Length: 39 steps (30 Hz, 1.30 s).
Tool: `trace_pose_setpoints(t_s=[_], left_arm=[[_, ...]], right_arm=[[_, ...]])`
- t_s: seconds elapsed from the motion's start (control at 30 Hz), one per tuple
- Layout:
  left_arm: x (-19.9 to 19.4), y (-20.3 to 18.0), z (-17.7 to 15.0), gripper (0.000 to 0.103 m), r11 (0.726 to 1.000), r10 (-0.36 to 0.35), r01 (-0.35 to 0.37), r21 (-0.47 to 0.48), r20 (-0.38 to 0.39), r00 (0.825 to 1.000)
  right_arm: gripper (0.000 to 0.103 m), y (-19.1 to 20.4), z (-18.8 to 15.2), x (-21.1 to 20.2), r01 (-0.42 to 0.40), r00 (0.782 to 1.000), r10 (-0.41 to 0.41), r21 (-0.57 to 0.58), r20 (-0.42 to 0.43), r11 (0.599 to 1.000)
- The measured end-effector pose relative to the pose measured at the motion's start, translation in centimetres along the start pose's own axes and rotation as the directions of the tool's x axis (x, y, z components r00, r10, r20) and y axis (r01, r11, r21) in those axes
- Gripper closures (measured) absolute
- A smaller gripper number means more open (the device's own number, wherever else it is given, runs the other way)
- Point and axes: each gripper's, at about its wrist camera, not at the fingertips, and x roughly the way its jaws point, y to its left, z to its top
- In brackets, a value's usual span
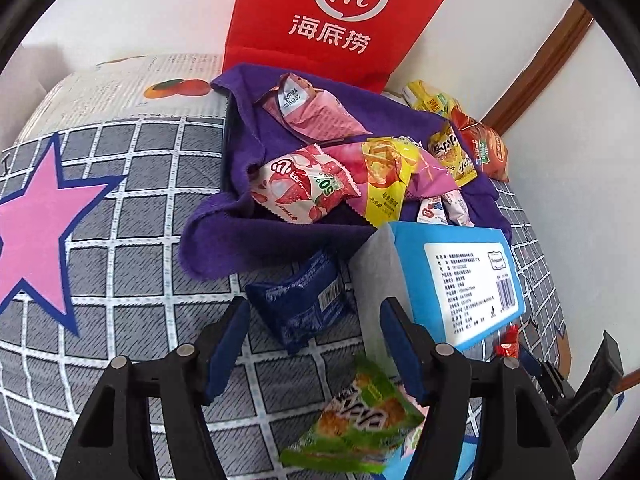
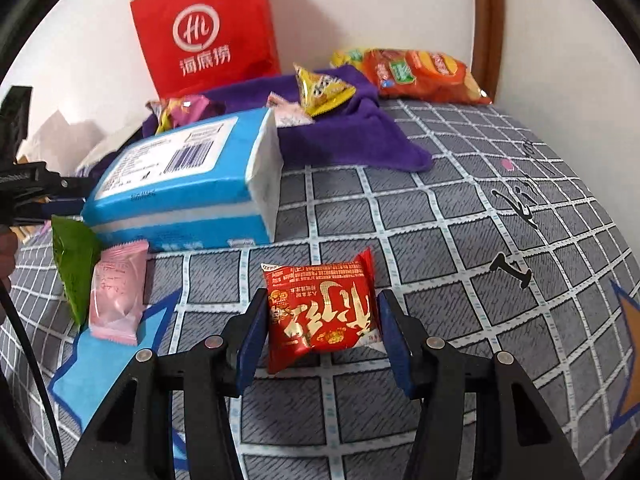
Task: Organize snacks
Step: 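Grasp the red candy packet with the right tool while the left tool grasps the dark blue packet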
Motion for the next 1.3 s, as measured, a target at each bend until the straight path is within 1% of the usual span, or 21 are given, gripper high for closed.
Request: trace_pose_setpoints(t_s=[0.17, 0.23, 0.3, 0.33, 0.37, 0.47, 0.63, 0.77, 0.8, 0.83, 0.9, 1.0, 1.2, 1.3], left_arm=[[1.0, 0.5, 0.1, 0.042, 1.000, 0.000, 0.000, -0.010, 0.003, 1.000], [1.4, 0.8, 0.0, 0.052, 1.000, -0.008, 0.008, -0.021, 0.002, 1.000], [1.9, 1.2, -0.2, 0.055, 0.998, -0.045, 0.044, -0.042, -0.012, 0.999], [2.0, 1.3, -0.2, 0.061, 0.997, -0.055, 0.055, -0.048, -0.015, 0.998], [2.1, 1.3, -0.3, 0.063, 0.998, -0.053, 0.052, -0.045, -0.012, 0.999], [2.2, 1.2, -0.2, 0.063, 0.998, -0.056, 0.055, -0.042, -0.006, 0.998], [2.3, 1.6, -0.2, 0.063, 0.994, -0.083, 0.083, -0.065, 0.002, 0.997], [2.3, 1.6, -0.1, 0.063, 0.993, -0.096, 0.096, -0.066, 0.014, 0.995], [2.3, 1.6, -0.2, 0.065, 0.994, -0.089, 0.090, -0.063, 0.018, 0.996], [2.2, 1.6, -0.2, 0.073, 0.995, -0.081, 0.082, -0.061, 0.019, 0.997], [2.1, 1.9, -0.3, 0.074, 0.995, -0.079, 0.080, -0.065, 0.018, 0.997], [1.7, 2.1, -0.3, 0.080, 0.993, -0.089, 0.090, -0.070, 0.015, 0.996], [0.4, 2.1, -0.3, 0.085, 0.994, -0.074, 0.076, -0.077, 0.023, 0.997], [-0.7, 1.9, -0.5, 0.085, 0.994, -0.076, 0.079, -0.069, 0.039, 0.996]], right_arm=[[0.048, -0.4, 0.1, 0.2, -0.020, 1.000, 0.020, 0.017, -0.002, 1.000], [0.047, -0.4, 0.2, 0.3, -0.020, 1.000, 0.020, 0.016, -0.004, 1.000], [0.045, -0.2, 0.1, 0.2, -0.016, 1.000, 0.016, 0.005, -0.007, 1.000], [0.045, -0.1, 0.1, 0.3, -0.010, 1.000, 0.010, -0.003, -0.009, 1.000], [0.044, 0.1, 0.2, 0.3, -0.003, 1.000, 0.003, -0.013, -0.012, 1.000], [0.042, 0.5, 0.2, 0.5, 0.007, 1.000, -0.008, -0.034, -0.018, 0.999], [0.042, 0.3, 0.2, 0.4, -0.003, 1.000, 0.003, -0.028, -0.016, 1.000], [0.040, 0.3, 0.2, 0.4, -0.006, 1.000, 0.006, -0.031, -0.018, 0.999], [0.040, 0.3, 0.2, 0.5, -0.005, 1.000, 0.005, -0.033, -0.018, 0.999], [0.040, 0.4, 0.2, 0.5, -0.004, 1.000, 0.003, -0.034, -0.019, 0.999], [0.040, 0.4, 0.2, 0.4, -0.004, 1.000, 0.003, -0.035, -0.019, 0.999], [0.040, 0.3, 0.2, 0.4, -0.006, 1.000, 0.005, -0.033, -0.019, 0.999], [0.040, 0.3, 0.2, 0.4, -0.007, 1.000, 0.006, -0.032, -0.020, 0.999], [0.040, 0.3, 0.2, 0.4, -0.007, 1.000, 0.007, -0.032, -0.020, 0.999]])
